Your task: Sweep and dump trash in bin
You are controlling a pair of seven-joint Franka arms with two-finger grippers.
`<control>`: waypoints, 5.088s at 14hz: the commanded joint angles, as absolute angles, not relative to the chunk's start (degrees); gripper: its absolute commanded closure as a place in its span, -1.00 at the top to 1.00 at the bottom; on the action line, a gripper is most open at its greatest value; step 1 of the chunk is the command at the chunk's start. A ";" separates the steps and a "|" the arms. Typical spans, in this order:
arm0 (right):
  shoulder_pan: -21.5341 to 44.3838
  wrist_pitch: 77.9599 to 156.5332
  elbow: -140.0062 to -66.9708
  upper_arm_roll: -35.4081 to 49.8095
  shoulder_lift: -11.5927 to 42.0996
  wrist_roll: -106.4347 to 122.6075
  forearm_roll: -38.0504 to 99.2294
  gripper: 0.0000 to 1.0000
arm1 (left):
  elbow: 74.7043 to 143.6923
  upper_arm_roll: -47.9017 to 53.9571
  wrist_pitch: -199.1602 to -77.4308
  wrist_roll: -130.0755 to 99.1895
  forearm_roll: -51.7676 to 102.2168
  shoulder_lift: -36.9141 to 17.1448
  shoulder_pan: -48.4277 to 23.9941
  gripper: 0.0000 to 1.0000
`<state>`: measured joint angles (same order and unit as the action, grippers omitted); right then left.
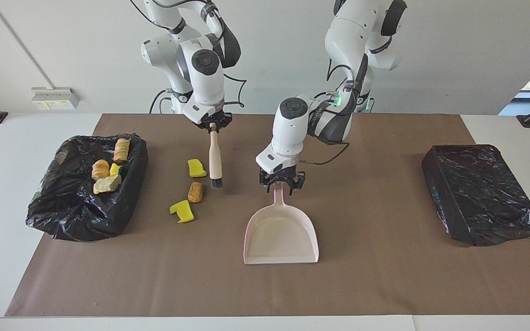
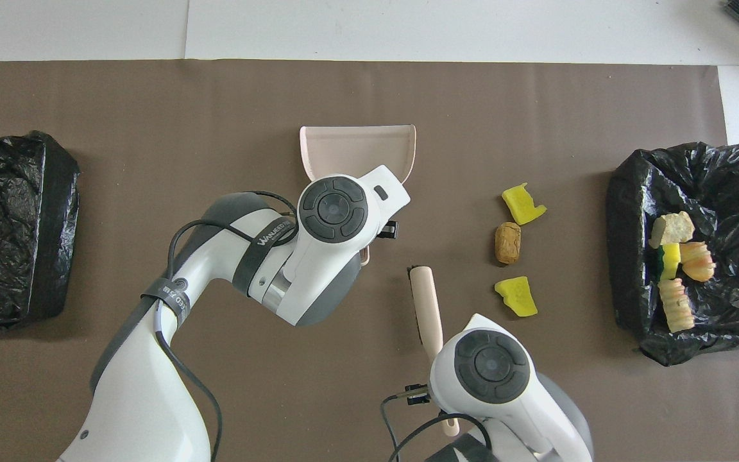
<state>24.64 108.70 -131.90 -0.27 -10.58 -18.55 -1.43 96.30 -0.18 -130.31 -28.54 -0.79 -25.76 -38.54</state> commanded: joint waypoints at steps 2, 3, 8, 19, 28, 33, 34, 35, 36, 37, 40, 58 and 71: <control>18.73 106.44 -121.06 0.44 -2.57 -16.09 -7.11 -1.00 | 96.33 -0.44 -131.04 -29.71 -2.02 -25.66 -38.58 -0.53; 17.50 105.74 -117.63 0.35 -0.37 -14.34 -7.82 -1.00 | 96.33 -0.53 -130.87 -29.36 -2.54 -25.58 -38.58 -0.81; 11.26 104.33 -107.86 0.35 10.61 -7.39 -19.06 -1.00 | 96.24 -0.61 -128.60 -18.24 -6.59 -23.22 -37.62 -1.00; 15.28 94.42 -107.77 1.50 14.24 -4.47 -4.39 -1.00 | 103.51 -0.53 -116.97 40.73 -5.89 -15.13 -33.13 -1.00; 10.10 90.96 -118.81 0.70 5.02 -11.33 -10.46 -1.00 | 112.67 -0.62 -121.72 54.93 -5.98 -11.34 -34.10 -1.00; 15.29 94.48 -120.41 1.05 7.38 -13.89 -2.20 -1.00 | 114.87 -0.79 -123.48 54.49 -6.59 -10.20 -35.50 -1.00; 16.95 95.18 -120.41 1.14 7.64 -13.19 -1.59 -1.00 | 115.13 -0.79 -123.66 54.32 -6.59 -9.85 -35.68 -1.00; 18.09 96.66 -120.41 1.14 7.65 -12.92 -0.28 -1.00 | 115.83 -0.79 -123.66 53.79 -6.59 -9.67 -35.68 -1.00; 19.58 98.07 -120.32 1.14 7.99 -11.61 3.04 -1.00 | 115.93 -0.79 -123.75 52.66 -6.59 -9.58 -35.60 -1.00; 19.86 100.52 -120.32 1.14 8.61 -8.38 7.51 -1.00 | 115.93 -0.79 -123.75 51.52 -6.59 -9.58 -35.60 -1.00; 21.96 101.69 -119.88 1.23 8.88 -5.28 15.72 -1.00 | 115.93 -0.79 -123.84 51.33 -6.59 -9.58 -35.51 -1.00; 18.97 103.61 -106.52 0.70 16.87 3.95 2.19 -1.00 | 116.72 -0.70 -123.31 44.21 -6.50 -9.23 -34.45 -1.00; 21.88 92.72 -117.11 0.97 2.93 -17.37 12.67 -1.00 | 116.28 -0.88 -121.74 51.84 -6.76 -9.23 -33.13 -1.00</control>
